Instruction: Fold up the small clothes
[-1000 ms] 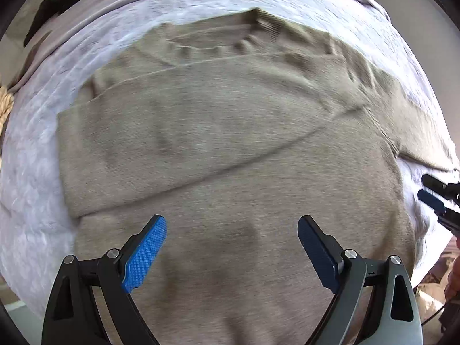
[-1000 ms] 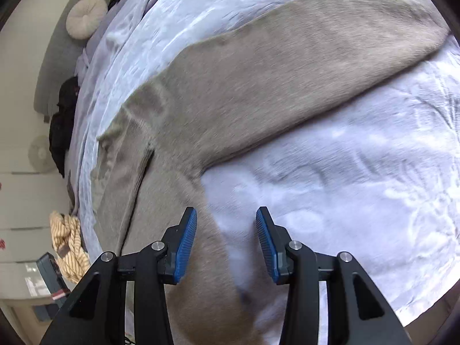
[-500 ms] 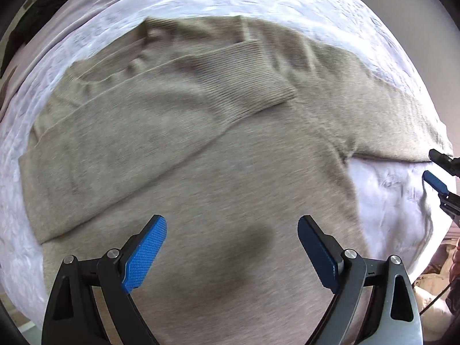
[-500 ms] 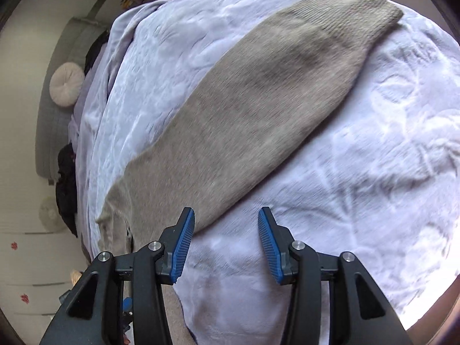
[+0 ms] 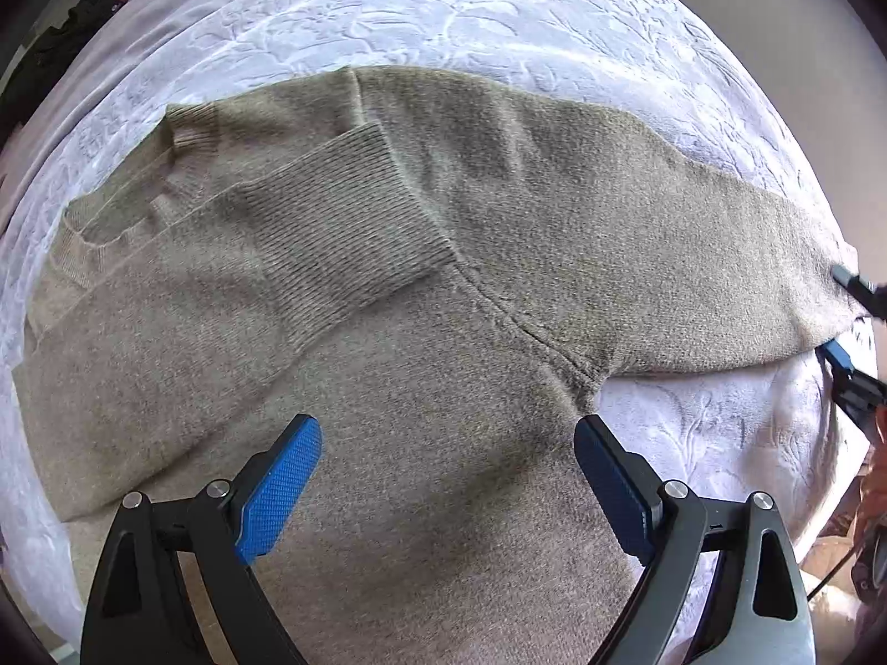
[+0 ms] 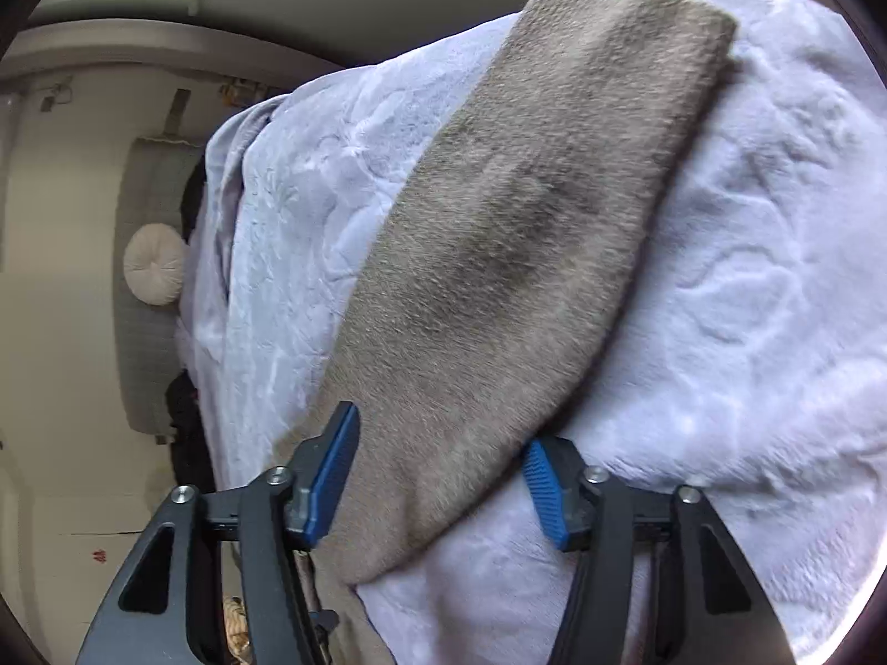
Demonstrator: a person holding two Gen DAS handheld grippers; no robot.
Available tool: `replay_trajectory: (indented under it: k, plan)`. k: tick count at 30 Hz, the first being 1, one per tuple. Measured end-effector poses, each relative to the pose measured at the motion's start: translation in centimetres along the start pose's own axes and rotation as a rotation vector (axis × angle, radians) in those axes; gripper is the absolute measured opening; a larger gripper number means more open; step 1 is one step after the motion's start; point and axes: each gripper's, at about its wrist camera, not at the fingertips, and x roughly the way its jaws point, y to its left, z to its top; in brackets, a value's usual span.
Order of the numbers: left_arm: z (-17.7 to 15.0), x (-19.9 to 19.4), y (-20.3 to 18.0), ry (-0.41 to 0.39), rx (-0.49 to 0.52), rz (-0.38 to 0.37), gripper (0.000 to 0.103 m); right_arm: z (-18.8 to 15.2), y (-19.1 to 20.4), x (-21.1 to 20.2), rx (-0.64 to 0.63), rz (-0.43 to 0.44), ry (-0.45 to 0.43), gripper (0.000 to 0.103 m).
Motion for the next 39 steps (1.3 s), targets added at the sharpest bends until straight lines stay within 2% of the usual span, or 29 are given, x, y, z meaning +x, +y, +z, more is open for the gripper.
replay_trajectory:
  k: [3, 9, 11, 14, 15, 19, 22, 27, 32, 35, 37, 39]
  plan:
    - [0.5, 0.3, -0.9, -0.008, -0.002, 0.006, 0.093, 0.3, 0.7, 1.0, -0.01, 0.052, 0.007, 0.065]
    - [1.3, 0.0, 2.1, -0.05, -0.039, 0.017, 0.093, 0.7, 1.2, 2.1, 0.073, 0.108, -0.023, 0.064]
    - [1.8, 0.0, 2.6, -0.063, -0.052, 0.02, 0.093, 0.9, 0.9, 2.3, 0.108, 0.117, -0.024, 0.06]
    - [3.2, 0.1, 3.1, -0.087, -0.067, 0.035, 0.093, 0.9, 0.2, 2.3, 0.146, 0.116, -0.022, 0.045]
    - [3.5, 0.4, 3.0, -0.09, -0.075, 0.039, 0.093, 0.9, -0.2, 2.2, 0.164, 0.119, -0.021, 0.036]
    - [4.2, 2.2, 2.8, -0.085, -0.104, 0.057, 0.093, 0.6, -2.1, 2.1, 0.305, 0.222, -0.052, 0.01]
    - [4.7, 3.4, 1.5, -0.09, -0.025, 0.107, 0.095, 0.2, -1.8, 2.4, 0.348, 0.308, -0.063, 0.008]
    - [4.4, 1.1, 2.0, -0.101, -0.052, 0.028, 0.095, 0.2, 3.0, 2.4, 0.222, 0.422, -0.017, 0.007]
    - [3.4, -1.3, 5.0, -0.154, -0.079, 0.023, 0.095, -0.9, 10.0, 3.4, 0.067, 0.517, 0.054, 0.007]
    - [2.0, -1.9, 9.5, -0.179, -0.11, 0.037, 0.095, -2.6, 14.1, 4.2, -0.029, 0.554, 0.107, 0.007]
    - [0.7, -2.7, 11.4, -0.191, -0.144, 0.046, 0.095, -4.6, 17.7, 5.6, -0.122, 0.564, 0.157, 0.007]
    - [-1.5, -2.9, 14.7, -0.196, -0.179, 0.057, 0.095, -6.9, 20.9, 7.1, -0.221, 0.558, 0.207, 0.007]
